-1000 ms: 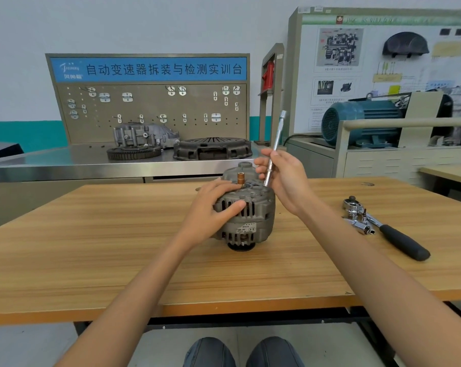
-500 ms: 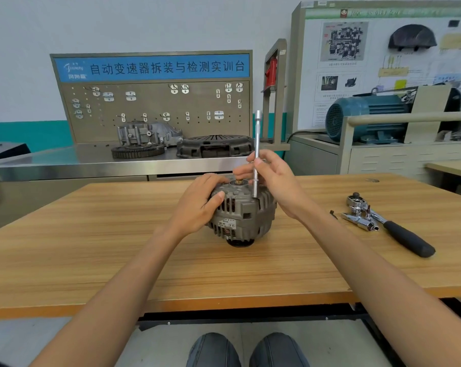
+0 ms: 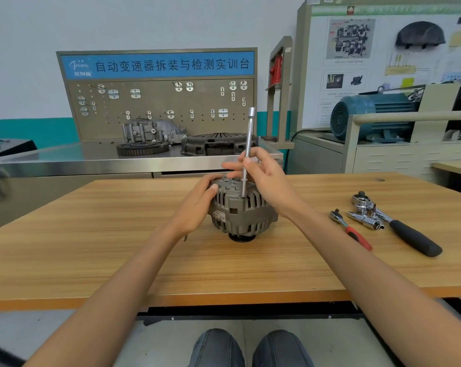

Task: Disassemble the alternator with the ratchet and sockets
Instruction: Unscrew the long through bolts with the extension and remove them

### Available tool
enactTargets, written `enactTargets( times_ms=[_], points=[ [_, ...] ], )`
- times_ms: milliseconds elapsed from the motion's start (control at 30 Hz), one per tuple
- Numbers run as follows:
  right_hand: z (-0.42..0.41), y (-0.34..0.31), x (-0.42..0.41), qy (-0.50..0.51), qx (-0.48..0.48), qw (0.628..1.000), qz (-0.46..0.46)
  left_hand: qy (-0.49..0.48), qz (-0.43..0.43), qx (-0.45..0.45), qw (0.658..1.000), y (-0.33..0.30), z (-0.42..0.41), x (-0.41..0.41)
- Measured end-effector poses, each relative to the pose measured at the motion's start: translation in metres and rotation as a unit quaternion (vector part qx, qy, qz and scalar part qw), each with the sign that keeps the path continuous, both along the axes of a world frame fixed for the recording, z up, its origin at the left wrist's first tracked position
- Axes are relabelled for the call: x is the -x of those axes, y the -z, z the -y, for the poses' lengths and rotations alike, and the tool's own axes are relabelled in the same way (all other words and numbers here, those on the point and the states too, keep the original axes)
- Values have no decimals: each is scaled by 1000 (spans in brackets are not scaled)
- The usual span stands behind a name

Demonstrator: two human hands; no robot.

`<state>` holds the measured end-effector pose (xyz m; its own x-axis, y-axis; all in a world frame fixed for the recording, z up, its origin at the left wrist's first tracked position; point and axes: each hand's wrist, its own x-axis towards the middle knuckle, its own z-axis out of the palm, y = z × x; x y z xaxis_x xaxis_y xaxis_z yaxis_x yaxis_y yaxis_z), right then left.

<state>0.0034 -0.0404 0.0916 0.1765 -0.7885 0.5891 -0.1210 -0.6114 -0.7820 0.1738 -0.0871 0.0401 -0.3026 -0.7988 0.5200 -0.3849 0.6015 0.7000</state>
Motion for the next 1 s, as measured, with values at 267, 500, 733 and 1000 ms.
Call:
enactTargets(
  times_ms=[267,500,733,1000],
  points=[
    [0,-4,-4,40,13,998,-54,12,-127,20,992,-17,-15,4],
    [-1,-9,2,11,12,998,-63,71,-146,-6,987,-24,-28,14],
    [-2,-13,2,-18,1,997,-80,82,-148,-27,985,-20,-34,20],
    [-1,-14,2,-33,-12,997,-71,74,-119,-35,989,-23,-35,27]
  ],
)
